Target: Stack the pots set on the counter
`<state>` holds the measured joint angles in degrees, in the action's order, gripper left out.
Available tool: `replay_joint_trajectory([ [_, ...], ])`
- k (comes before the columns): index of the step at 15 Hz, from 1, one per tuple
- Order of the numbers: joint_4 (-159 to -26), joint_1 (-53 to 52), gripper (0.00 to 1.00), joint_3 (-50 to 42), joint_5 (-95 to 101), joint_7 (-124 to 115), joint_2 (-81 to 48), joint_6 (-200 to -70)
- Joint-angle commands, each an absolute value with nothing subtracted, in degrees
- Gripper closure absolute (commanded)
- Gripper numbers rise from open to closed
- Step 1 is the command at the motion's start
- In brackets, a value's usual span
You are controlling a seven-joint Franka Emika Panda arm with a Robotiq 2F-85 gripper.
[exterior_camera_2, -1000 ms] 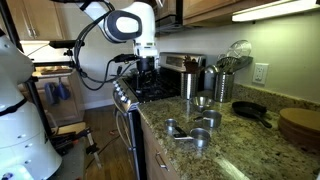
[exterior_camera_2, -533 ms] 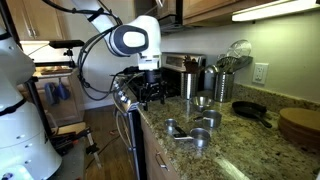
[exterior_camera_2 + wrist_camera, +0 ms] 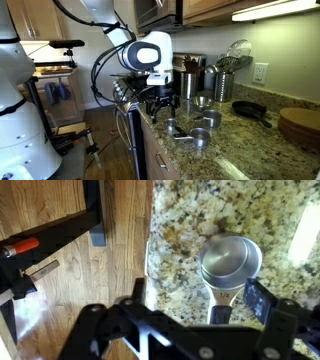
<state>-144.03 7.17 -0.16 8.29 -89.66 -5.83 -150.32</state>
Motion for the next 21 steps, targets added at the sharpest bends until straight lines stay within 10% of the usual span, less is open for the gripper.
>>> replay_joint_trajectory([
  [1, -140.6, 4.6, 0.0, -2.3, 4.3, -89.3, -10.1, -152.8],
  [21, -136.4, 0.4, 0.0, -6.9, 0.5, -87.9, -16.1, -151.7],
])
